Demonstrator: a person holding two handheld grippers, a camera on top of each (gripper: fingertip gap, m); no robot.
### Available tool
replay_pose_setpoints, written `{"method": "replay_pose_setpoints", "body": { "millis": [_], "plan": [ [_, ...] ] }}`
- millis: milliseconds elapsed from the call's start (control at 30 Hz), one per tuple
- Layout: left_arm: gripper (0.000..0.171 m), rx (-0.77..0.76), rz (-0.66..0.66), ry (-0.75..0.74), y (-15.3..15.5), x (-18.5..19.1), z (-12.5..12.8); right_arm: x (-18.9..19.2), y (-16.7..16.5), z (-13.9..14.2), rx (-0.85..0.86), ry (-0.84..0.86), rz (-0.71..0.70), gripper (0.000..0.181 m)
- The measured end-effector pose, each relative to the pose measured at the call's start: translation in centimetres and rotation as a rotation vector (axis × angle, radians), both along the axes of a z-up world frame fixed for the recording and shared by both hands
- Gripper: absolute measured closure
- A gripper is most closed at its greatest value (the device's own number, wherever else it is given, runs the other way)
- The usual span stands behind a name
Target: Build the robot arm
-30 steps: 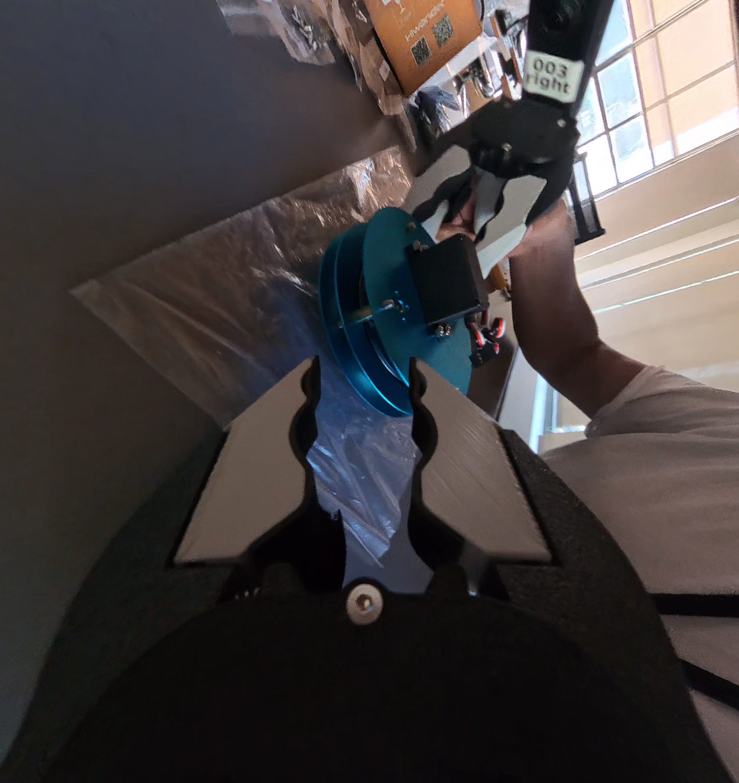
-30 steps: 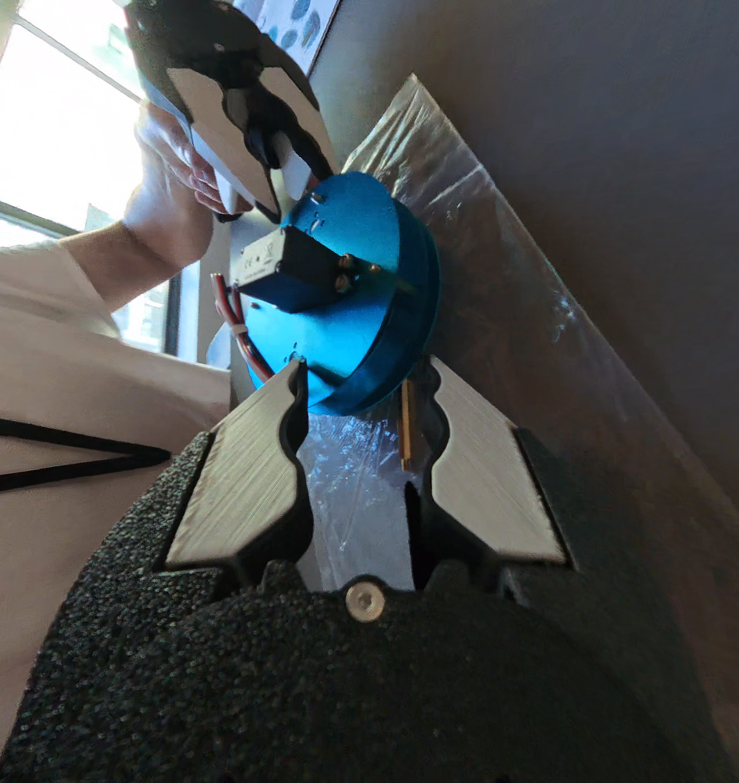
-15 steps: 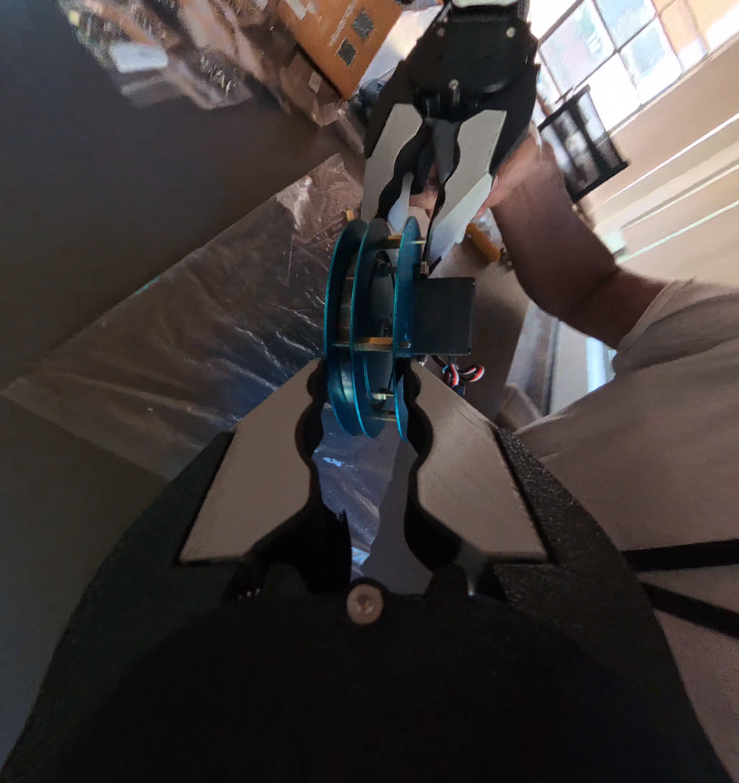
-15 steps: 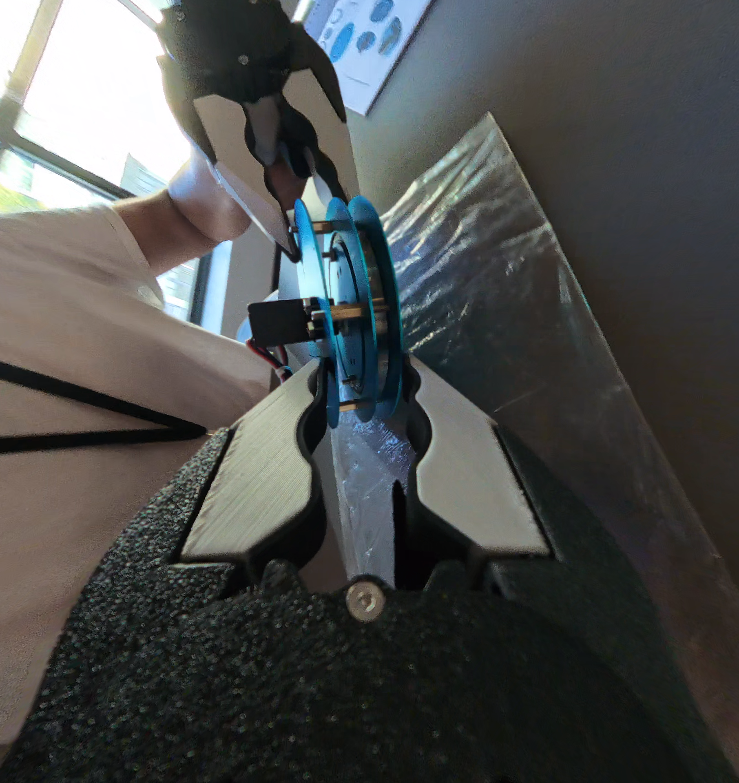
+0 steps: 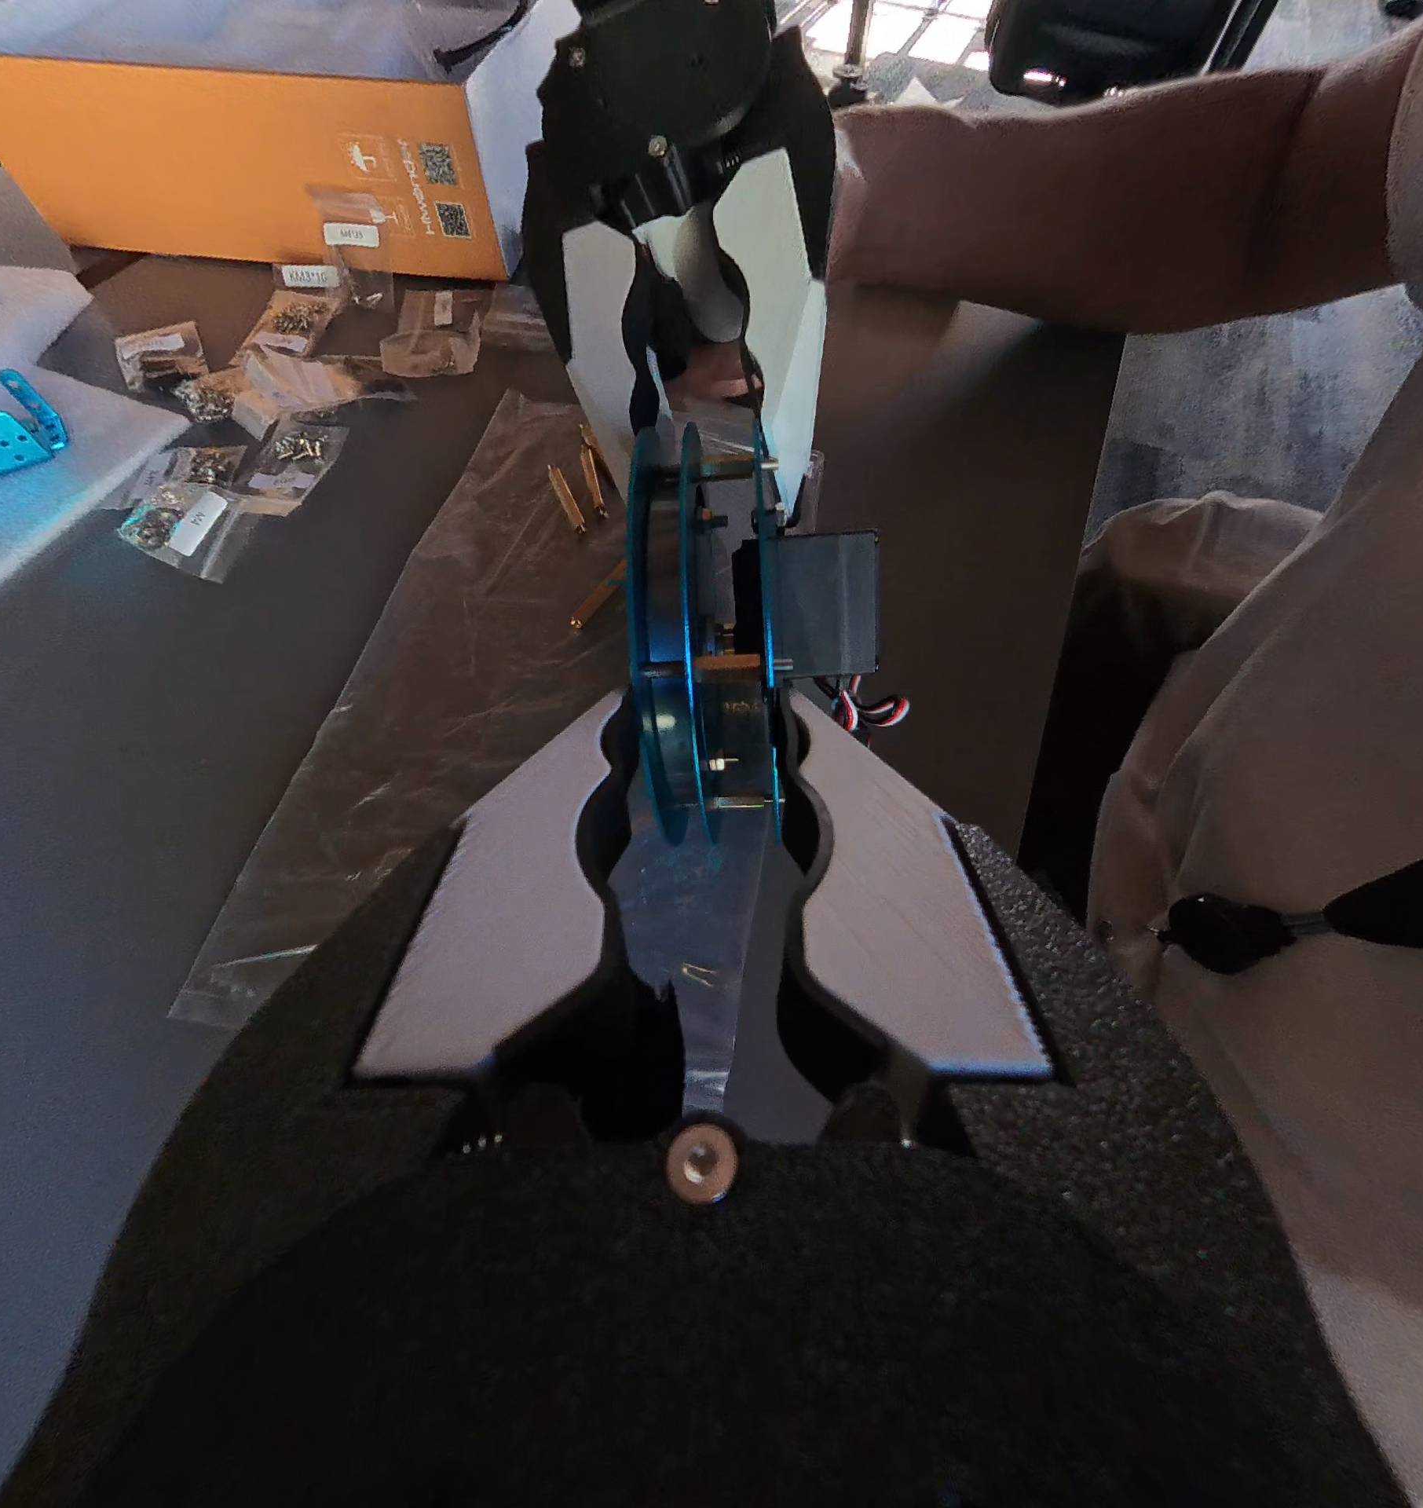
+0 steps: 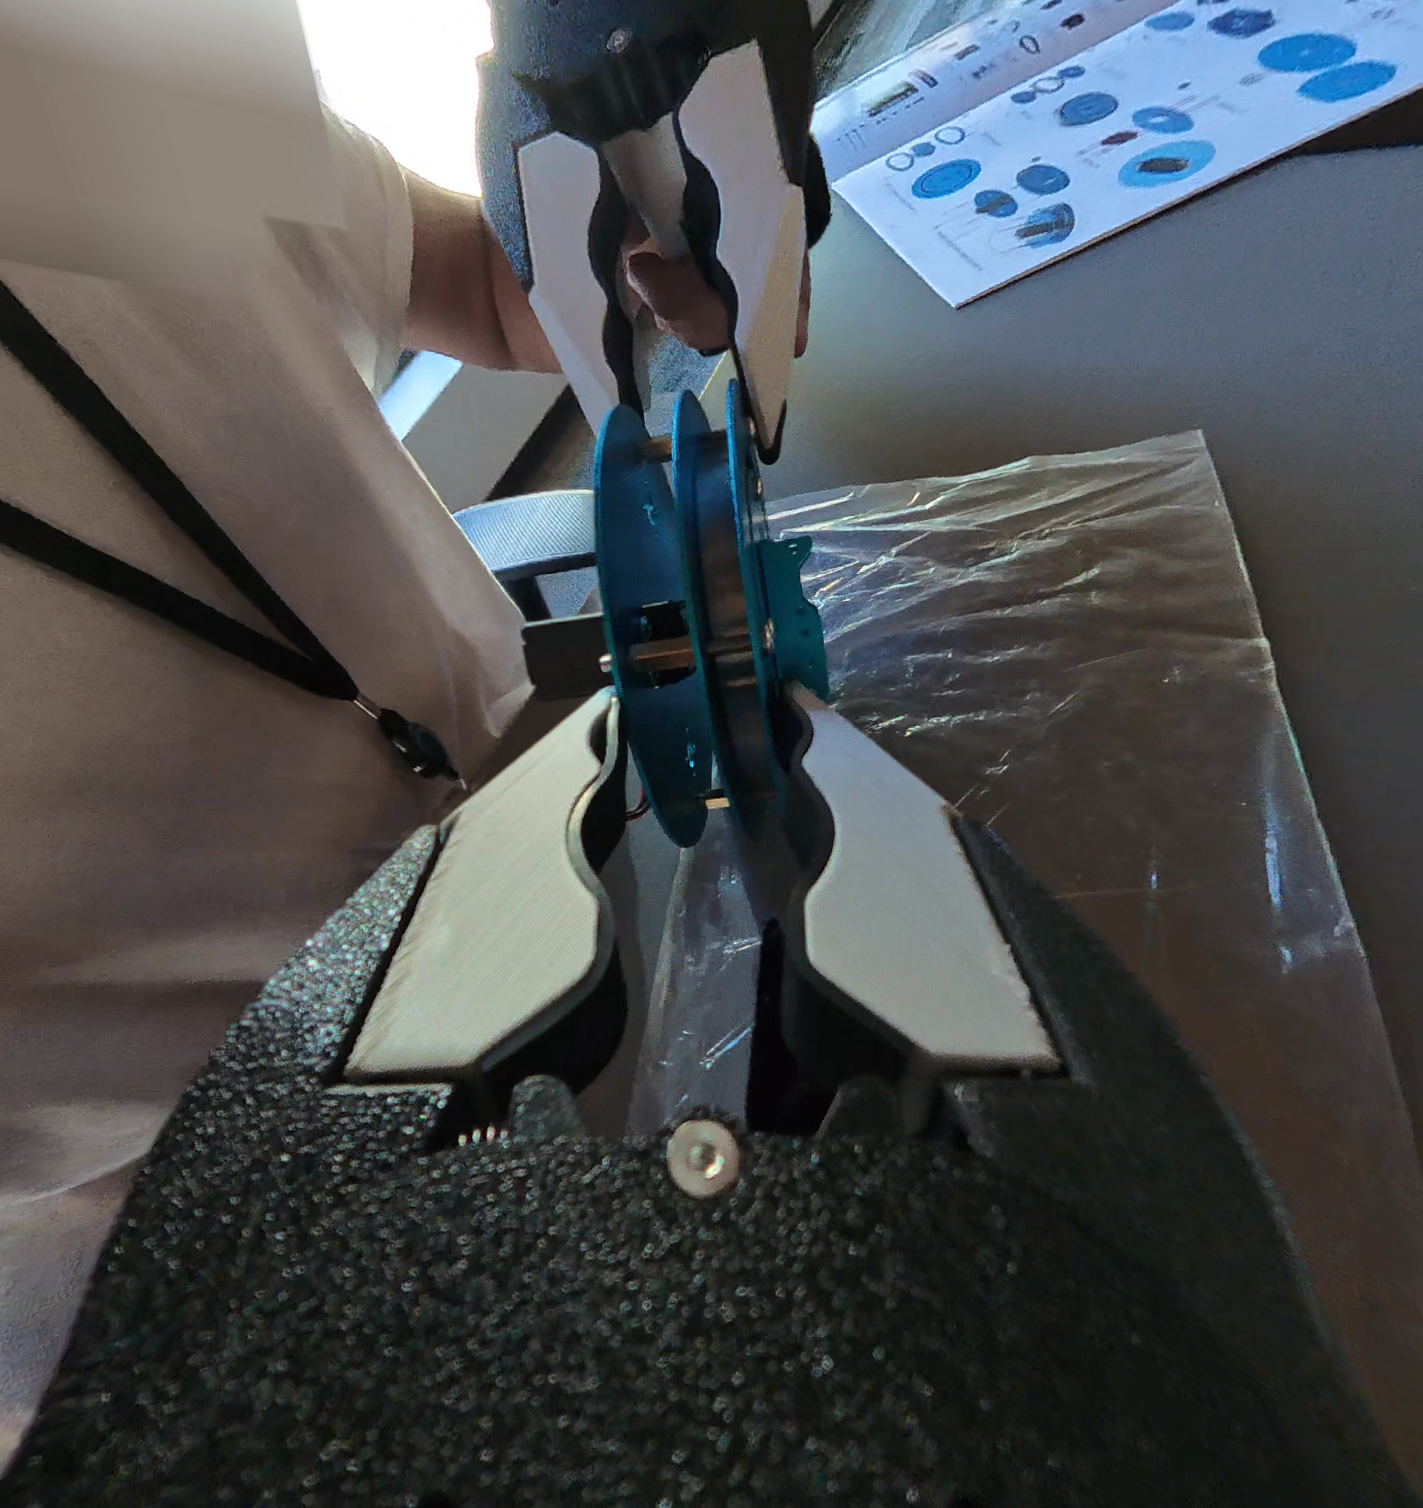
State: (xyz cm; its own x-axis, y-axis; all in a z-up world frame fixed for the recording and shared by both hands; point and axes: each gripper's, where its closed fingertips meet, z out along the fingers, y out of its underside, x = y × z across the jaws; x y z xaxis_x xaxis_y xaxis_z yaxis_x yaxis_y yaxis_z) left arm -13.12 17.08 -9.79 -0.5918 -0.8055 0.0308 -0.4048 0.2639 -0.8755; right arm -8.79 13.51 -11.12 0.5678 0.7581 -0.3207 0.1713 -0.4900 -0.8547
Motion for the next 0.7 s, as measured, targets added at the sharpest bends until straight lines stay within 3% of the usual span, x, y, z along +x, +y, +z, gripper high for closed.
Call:
{"method": "replay_pose_setpoints", "body": {
  "millis": [267,700],
  "plan": [
    [0.137,0.035,-0.047,-0.083,-0.9,-0.9,-0.7,-0.7,-0.7,0.3,0.149,-0.158,0.017,0.151],
    [0.141,0.045,-0.110,-0.214,-1.0,-0.8,0.7,-0.5,-0.7,1.7,0.238,-0.217,0.019,0.150]
  ]
}}
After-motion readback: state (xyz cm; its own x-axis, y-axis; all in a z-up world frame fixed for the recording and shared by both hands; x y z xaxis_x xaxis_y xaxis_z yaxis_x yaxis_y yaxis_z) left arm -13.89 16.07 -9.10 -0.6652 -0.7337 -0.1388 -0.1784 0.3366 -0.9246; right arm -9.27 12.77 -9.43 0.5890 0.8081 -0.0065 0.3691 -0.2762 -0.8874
